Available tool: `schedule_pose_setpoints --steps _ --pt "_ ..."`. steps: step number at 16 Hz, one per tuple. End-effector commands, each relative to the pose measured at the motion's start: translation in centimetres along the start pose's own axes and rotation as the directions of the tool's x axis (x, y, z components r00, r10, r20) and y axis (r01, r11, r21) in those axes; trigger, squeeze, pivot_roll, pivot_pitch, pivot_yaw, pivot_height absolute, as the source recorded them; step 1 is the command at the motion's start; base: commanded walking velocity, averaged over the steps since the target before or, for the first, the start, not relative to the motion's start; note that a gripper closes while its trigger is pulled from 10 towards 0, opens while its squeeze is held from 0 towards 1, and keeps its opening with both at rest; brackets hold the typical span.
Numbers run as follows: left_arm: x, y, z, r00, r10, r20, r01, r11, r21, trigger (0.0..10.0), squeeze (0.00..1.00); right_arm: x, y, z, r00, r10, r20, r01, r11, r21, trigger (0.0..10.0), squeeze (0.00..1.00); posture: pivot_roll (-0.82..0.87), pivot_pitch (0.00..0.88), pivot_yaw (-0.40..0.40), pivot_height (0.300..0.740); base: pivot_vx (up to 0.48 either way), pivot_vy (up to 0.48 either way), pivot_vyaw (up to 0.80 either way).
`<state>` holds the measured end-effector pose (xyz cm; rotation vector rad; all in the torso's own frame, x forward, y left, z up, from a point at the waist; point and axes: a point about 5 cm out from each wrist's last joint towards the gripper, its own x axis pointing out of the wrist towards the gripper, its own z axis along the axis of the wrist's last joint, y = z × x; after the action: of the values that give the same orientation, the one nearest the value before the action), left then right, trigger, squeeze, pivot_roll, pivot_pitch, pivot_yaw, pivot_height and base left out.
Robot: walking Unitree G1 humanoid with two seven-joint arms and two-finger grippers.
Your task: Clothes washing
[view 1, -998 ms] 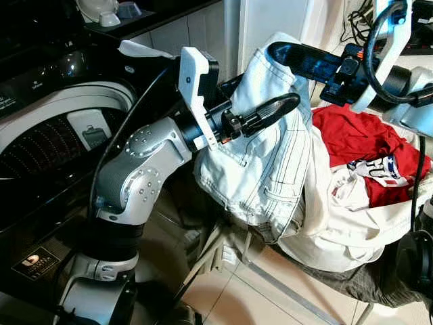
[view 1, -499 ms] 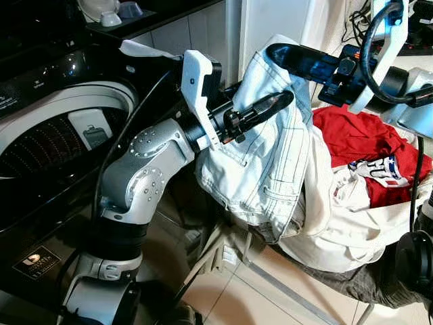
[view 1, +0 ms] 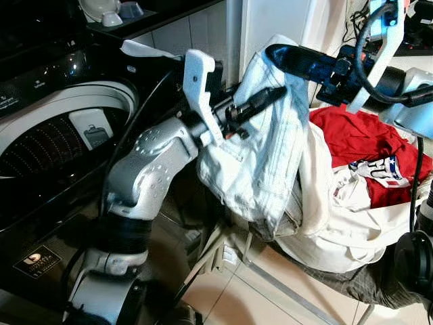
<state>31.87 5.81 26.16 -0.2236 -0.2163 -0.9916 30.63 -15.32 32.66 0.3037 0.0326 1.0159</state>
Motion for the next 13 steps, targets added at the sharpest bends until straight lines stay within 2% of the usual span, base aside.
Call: schedule_pose_setpoints --steps 1,4,8,9,10,11,13 --pt "-0.7 1.9 -0.4 0.990 0.141 -0.019 -0.141 0.990 -0.004 0.0 0.00 -0.1 0.8 1.4 0.995 0.051 0.084 -0.048 0.998 -0.039 10.0 0.99 -0.01 0.000 0.077 0.740 0.000 0.000 0.00" --pt "-0.9 2.8 0.0 0.978 0.209 0.011 -0.209 0.978 0.020 0.0 0.00 -0.4 0.4 1.6 0.993 0.019 0.119 -0.017 1.000 -0.016 10.0 1.00 -0.01 0.000 0.079 0.740 0.000 0.000 0.00" --pt "-1.7 4.8 1.1 0.937 0.345 0.063 -0.349 0.933 0.089 0.0 0.00 -1.7 -0.1 1.9 0.982 -0.078 0.174 0.084 0.996 -0.026 10.0 1.00 -0.02 0.000 0.091 0.740 0.000 0.000 0.00" --pt "-2.2 6.0 2.0 0.886 0.457 0.074 -0.462 0.859 0.222 0.0 0.00 -2.4 -0.6 1.9 0.967 -0.190 0.167 0.212 0.969 -0.126 10.0 0.88 -0.02 0.000 0.092 0.740 0.000 0.000 0.00" --pt "-2.5 6.6 2.6 0.854 0.512 0.093 -0.517 0.812 0.272 0.0 0.00 -2.5 -1.2 1.3 0.949 -0.290 0.125 0.312 0.925 -0.219 10.0 0.00 -0.03 0.000 0.095 0.740 0.000 0.000 0.00" --pt "-3.0 7.5 3.1 0.791 0.608 0.066 -0.592 0.733 0.335 10.0 0.00 -2.4 -2.1 -0.7 0.863 -0.483 0.144 0.502 0.796 -0.338 10.0 0.00 -0.03 0.000 0.094 0.740 0.000 0.000 0.00" --pt "-3.2 7.1 3.2 0.783 0.613 0.107 -0.607 0.715 0.346 10.0 0.00 -1.7 -1.6 -2.5 0.819 -0.532 0.215 0.571 0.791 -0.221 10.0 0.00 -0.02 0.000 0.090 0.740 0.000 0.000 0.00"
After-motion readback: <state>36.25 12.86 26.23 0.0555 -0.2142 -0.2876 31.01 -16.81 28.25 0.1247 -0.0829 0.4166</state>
